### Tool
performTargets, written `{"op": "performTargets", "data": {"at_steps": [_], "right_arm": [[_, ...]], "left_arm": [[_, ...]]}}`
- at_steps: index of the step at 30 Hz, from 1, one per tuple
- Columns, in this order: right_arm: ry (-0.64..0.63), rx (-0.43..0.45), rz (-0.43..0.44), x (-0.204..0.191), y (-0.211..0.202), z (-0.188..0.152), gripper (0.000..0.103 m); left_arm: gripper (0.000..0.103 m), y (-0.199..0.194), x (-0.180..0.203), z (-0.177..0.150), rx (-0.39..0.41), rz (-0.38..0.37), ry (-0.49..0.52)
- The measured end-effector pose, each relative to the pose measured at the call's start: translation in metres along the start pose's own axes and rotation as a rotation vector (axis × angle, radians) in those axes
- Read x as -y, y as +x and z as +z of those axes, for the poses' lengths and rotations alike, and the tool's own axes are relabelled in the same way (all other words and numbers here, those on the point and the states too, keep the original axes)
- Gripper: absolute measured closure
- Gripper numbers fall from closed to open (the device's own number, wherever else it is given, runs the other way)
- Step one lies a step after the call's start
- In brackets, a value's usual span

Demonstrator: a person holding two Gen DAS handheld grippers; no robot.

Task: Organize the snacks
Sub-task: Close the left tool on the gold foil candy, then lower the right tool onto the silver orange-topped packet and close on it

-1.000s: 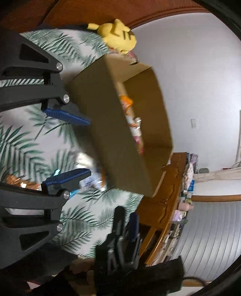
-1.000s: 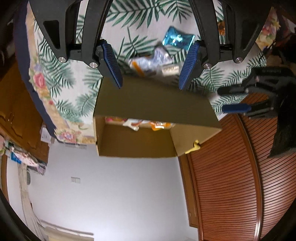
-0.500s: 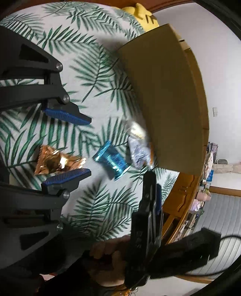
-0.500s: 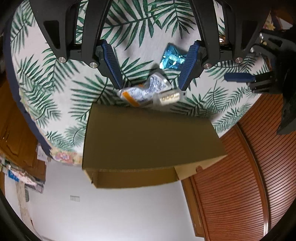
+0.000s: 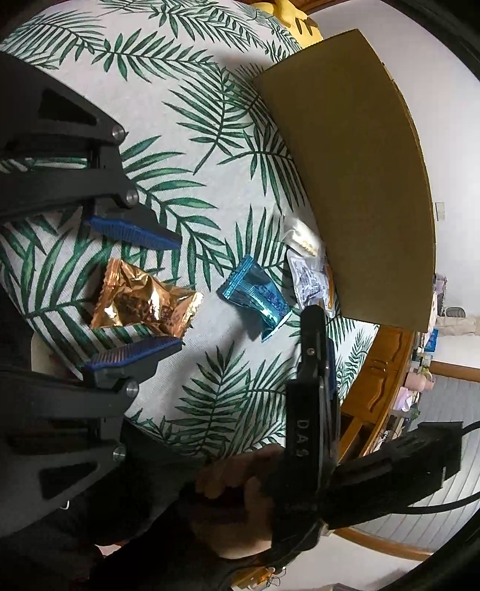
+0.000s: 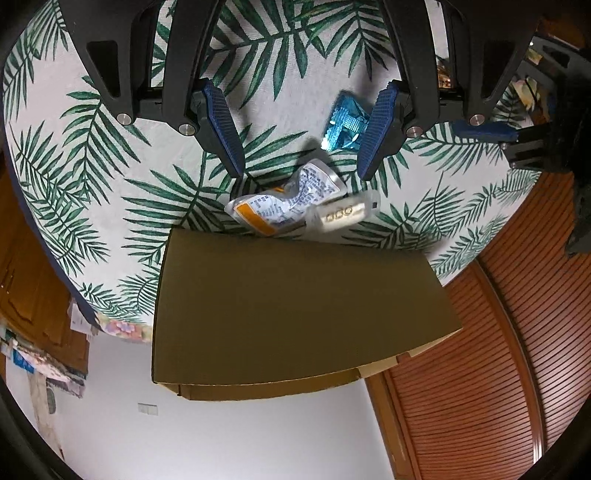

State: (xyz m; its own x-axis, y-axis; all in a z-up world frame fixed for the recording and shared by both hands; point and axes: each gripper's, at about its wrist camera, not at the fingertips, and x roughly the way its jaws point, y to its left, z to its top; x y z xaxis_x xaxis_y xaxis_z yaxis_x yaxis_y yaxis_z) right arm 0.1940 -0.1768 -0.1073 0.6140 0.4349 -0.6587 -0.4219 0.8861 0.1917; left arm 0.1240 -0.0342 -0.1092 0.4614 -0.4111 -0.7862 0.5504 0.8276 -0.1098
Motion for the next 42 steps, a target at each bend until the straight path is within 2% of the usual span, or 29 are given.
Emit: {"op": "performTargets", "data": {"at_steps": [8, 10, 12, 15, 25, 32, 37, 42], "right_arm": [[0.024, -0.004, 0.020, 0.007, 0.003, -0.001, 0.038], [0.027, -0.009, 0.022, 0.007, 0.004, -0.001, 0.038], [0.027, -0.010, 0.022, 0.007, 0.004, 0.000, 0.038], [0.026, -0.013, 0.025, 0.007, 0.004, 0.000, 0.038], [0.003, -0.069, 0.023, 0.002, 0.011, 0.003, 0.040], [0.018, -0.083, 0.018, 0.006, 0.017, 0.017, 0.040], [0.030, -0.104, -0.011, 0.007, 0.031, 0.027, 0.041], [0.013, -0.111, -0.085, 0.005, 0.041, 0.027, 0.040]], "left_arm": [[0.055, 0.001, 0.001, -0.001, 0.011, 0.018, 0.015], [0.060, 0.002, 0.002, -0.001, 0.016, 0.029, 0.017], [0.078, 0.001, 0.000, -0.002, 0.016, 0.032, 0.009], [0.081, -0.003, -0.008, -0.001, 0.014, 0.011, -0.040], [0.082, -0.023, -0.037, 0.001, 0.105, 0.058, -0.170], [0.081, -0.034, -0.051, 0.002, 0.141, 0.092, -0.190], [0.081, -0.034, -0.055, 0.002, 0.150, 0.089, -0.203], [0.081, -0.027, -0.055, 0.002, 0.143, 0.077, -0.207]]}}
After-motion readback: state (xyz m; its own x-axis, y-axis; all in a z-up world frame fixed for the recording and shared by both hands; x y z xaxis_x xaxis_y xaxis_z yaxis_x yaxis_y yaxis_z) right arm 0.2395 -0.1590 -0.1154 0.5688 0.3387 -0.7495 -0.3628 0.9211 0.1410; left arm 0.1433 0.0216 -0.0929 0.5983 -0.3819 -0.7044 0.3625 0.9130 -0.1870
